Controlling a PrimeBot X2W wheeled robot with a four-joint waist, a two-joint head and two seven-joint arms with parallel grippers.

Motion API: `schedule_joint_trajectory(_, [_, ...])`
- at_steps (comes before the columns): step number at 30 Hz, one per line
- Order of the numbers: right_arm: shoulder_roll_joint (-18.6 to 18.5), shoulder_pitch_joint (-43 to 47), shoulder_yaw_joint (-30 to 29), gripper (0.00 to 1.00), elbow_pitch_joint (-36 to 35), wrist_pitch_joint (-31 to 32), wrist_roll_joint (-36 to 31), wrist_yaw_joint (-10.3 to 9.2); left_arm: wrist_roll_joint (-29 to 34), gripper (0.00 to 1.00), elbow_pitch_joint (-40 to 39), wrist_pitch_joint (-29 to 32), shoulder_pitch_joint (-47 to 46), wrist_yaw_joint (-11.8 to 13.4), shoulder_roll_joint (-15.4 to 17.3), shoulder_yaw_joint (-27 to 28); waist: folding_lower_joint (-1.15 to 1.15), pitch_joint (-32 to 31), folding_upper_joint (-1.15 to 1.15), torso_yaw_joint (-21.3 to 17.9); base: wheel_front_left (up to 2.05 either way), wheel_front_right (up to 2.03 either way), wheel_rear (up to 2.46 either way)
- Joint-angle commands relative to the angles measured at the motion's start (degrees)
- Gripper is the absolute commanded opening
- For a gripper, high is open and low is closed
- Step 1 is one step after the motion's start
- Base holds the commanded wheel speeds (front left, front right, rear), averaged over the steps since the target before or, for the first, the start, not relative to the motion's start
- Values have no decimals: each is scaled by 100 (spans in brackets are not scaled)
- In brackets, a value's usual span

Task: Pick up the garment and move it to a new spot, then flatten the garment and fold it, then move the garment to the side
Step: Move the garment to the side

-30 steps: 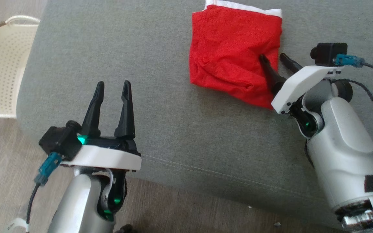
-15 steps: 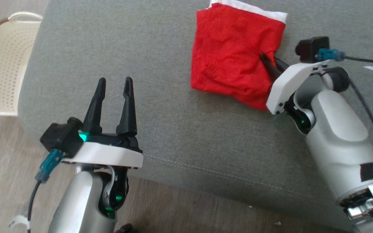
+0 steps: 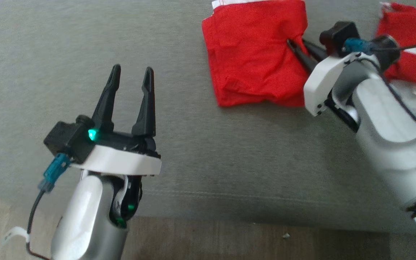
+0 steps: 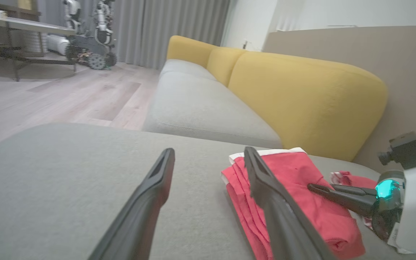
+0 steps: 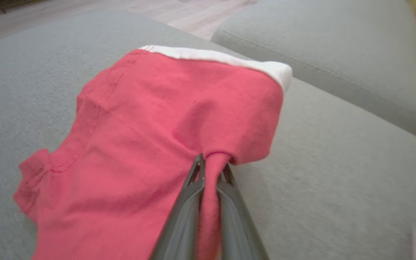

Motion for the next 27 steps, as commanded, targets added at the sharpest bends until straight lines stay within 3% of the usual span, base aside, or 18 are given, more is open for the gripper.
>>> schedule_joint_trajectory(1, [-106, -174, 120, 0, -275, 7, 114, 25, 77, 100, -221, -69, -235, -50, 50, 179, 0, 65, 0, -363, 0, 0, 0])
schedule_joint_trajectory(16, [-1466, -770, 825, 0, -1253, 302, 799, 25, 695, 100, -48, -69, -961, -554, 70, 201, 0, 461, 0, -1752, 0, 0, 0])
schedule_joint_trajectory(27, [-2140, -1083, 907, 0, -1278, 132, 1109, 25, 866, 100, 19, -69, -1201, -705, 262, 114, 0, 937, 0, -2387, 0, 0, 0])
